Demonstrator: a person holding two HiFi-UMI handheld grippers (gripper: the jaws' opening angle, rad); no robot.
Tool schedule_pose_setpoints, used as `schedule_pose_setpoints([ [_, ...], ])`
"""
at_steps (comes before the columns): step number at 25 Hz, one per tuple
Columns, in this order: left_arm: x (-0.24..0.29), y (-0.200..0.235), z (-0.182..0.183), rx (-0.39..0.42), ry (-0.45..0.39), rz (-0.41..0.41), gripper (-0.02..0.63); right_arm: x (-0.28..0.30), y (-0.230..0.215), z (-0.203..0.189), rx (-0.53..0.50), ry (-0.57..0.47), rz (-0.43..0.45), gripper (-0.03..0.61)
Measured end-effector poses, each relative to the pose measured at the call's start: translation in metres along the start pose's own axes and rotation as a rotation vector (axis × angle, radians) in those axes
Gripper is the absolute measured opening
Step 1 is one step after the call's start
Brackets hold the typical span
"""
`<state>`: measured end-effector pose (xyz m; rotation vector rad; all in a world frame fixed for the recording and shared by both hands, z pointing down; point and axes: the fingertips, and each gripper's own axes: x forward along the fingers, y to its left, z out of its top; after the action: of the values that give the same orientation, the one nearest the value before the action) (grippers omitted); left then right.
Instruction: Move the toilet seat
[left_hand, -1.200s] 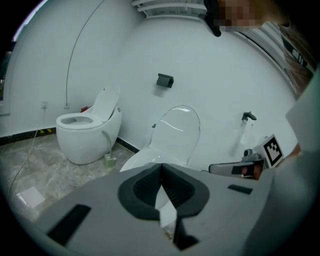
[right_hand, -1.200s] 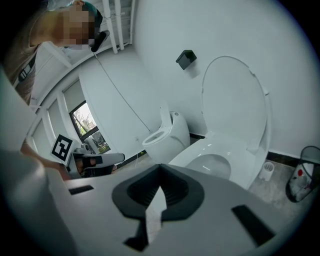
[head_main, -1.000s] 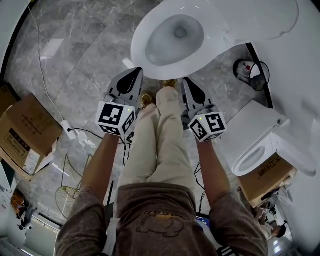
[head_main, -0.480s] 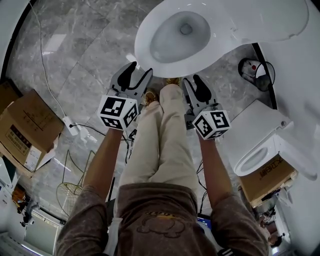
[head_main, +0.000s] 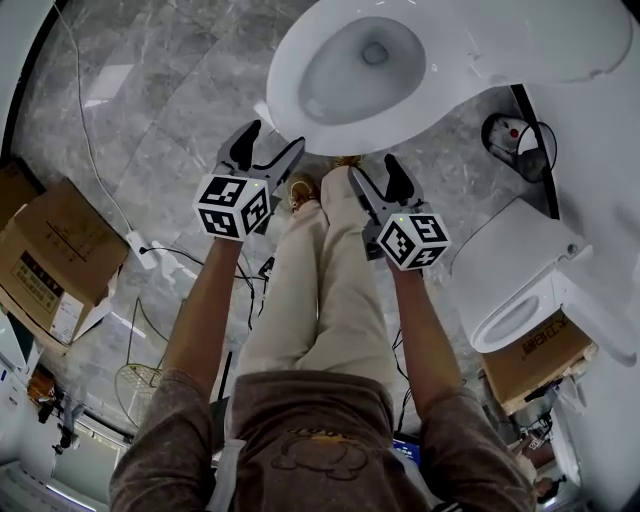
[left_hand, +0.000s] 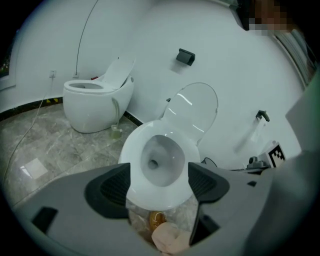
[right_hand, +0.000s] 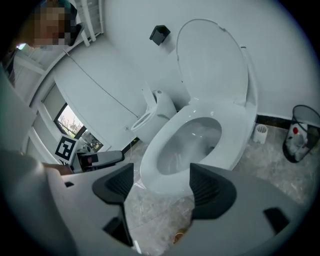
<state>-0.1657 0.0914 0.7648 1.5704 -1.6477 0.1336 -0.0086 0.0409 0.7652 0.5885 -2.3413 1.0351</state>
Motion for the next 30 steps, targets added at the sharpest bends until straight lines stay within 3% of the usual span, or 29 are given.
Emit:
schedule_pose_setpoints([
  [16,0.053,0.044,-0.071,-0.148,0.171,0.021,0.363,0.047,-0.041,-0.063,0.086,0.131,-0.062,0.323],
  [18,0.058,0.045,-0.073,-0.175,0.176,0.013,0.367,0.046,-0.044,-0.064,0.1,0.125,-0.064,0.296],
  [20,0.061,0.045,-0.073,-0.187,0.175,0.003,0.368,0.047,-0.046,-0.072,0.128,0.144,-0.06,0.335],
  [30,0.066,0.043,-0.075,-0.194,0.192,-0.011,0.368,0.059,-0.049,-0.075,0.213,0.145,-0.047,0.347],
])
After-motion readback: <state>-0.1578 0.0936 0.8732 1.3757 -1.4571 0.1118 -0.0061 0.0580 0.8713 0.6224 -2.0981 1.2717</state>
